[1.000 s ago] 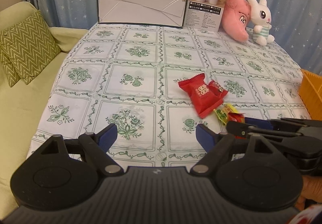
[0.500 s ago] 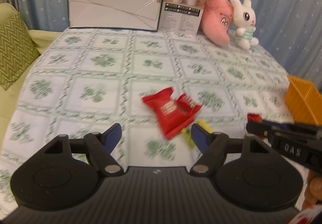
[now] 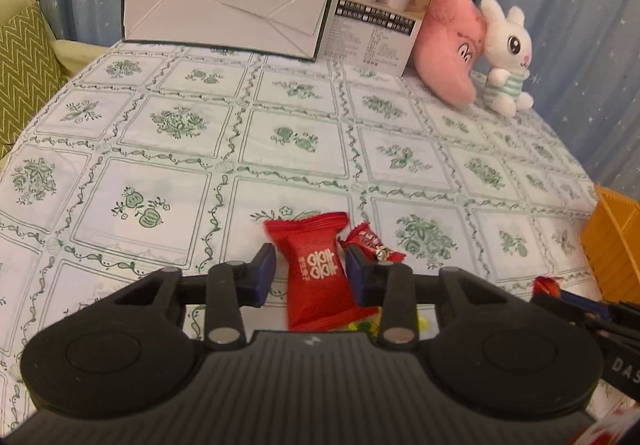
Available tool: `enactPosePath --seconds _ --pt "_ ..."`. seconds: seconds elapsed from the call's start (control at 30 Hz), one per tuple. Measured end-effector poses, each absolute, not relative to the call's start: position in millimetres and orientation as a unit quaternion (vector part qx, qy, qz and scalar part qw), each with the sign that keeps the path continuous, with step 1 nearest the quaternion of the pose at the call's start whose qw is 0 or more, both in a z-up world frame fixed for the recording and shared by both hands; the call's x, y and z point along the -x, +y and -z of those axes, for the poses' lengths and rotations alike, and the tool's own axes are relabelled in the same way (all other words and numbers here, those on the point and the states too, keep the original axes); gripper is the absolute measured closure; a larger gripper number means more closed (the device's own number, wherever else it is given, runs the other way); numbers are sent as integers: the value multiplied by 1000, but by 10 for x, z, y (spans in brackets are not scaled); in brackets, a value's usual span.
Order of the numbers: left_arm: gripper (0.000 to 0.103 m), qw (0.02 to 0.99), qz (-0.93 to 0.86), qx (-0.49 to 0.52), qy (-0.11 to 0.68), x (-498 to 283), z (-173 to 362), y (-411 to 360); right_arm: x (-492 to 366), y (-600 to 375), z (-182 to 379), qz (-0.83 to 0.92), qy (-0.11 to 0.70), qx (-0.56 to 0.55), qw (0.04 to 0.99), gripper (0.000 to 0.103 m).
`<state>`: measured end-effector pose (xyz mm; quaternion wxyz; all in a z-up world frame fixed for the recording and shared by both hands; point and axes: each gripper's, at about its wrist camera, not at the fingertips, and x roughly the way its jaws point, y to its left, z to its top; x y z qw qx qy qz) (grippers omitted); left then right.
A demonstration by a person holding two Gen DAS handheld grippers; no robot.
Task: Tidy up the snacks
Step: 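Grasp the small red candy with the right gripper while the left grasps the large red packet, then carry both red candies over the orange tray and open both grippers to release them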
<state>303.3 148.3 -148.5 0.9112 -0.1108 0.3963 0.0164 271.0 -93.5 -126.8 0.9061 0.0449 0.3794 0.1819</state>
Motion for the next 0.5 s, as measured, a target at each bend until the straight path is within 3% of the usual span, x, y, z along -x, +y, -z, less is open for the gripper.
enactPosePath --seconds 0.1,0.5 --pt "80 911 -18 99 401 -3023 1480 1468 -2679 -951 1249 -182 380 -45 906 83" --pt "81 912 -21 90 400 -2535 1042 1329 -2363 -1086 951 -181 377 -57 907 83"
